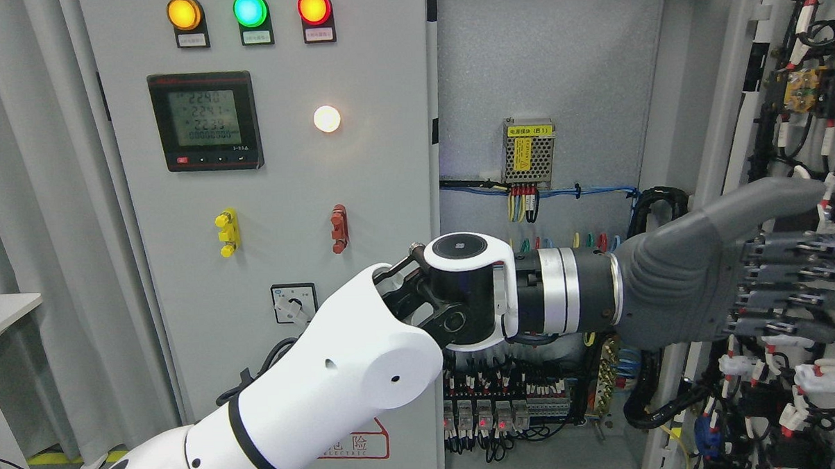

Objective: Open door with both hands
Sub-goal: 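Push the door farther open with the left hand, then withdraw it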

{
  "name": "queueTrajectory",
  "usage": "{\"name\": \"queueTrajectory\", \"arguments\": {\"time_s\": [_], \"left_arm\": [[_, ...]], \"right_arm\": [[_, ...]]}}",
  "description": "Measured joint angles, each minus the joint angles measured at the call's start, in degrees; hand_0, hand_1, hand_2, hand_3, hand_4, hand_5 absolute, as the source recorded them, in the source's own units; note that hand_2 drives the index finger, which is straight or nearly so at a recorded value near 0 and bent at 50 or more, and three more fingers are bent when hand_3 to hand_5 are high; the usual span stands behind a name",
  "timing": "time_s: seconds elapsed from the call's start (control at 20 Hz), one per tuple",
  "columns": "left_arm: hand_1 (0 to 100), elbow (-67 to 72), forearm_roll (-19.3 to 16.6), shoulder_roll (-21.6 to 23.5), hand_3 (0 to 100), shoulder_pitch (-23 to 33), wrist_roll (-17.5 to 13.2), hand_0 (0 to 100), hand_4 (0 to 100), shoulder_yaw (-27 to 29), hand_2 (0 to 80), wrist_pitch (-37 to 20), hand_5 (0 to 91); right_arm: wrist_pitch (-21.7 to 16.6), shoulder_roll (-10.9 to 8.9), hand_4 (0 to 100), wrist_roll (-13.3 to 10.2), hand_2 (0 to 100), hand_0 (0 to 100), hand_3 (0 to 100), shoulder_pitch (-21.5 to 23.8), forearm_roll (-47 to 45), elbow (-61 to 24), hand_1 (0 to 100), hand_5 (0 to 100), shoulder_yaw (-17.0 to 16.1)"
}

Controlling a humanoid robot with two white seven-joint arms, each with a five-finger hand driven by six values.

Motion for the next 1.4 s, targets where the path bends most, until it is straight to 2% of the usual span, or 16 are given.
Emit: {"name": "queueTrajectory", "arguments": {"time_s": [0.25,0.85,1.25,1.4], "left_arm": [[0,-3.27,-1.85,0.1,3,3.62,-0.53,29,3,3.59,2.7,1.31,0.0],[0,-10.62,-3.54,4.01,3,11.23,-0.68,29,4,8.34,2.7,1.53,0.0],[0,-12.71,-6.49,5.08,3,15.54,-0.74,29,3,9.58,2.7,1.53,0.0],[0,-13.18,-9.16,5.31,3,18.07,-0.54,29,3,9.82,2.7,1.54,0.0]], "right_arm": [[-0.07,0.0,0,-0.02,0,22,0,0.16,0.05,-0.2,0,0,0.06],[-0.01,0.0,0,-0.07,0,22,0,2.73,0.15,-0.34,0,0,0.24],[-0.01,0.0,0,-0.17,0,22,0,3.07,0.13,-0.52,0,0,0.25],[-0.01,0.0,0,-0.27,0,22,0,3.2,0.1,-0.93,0,0,0.25]]}}
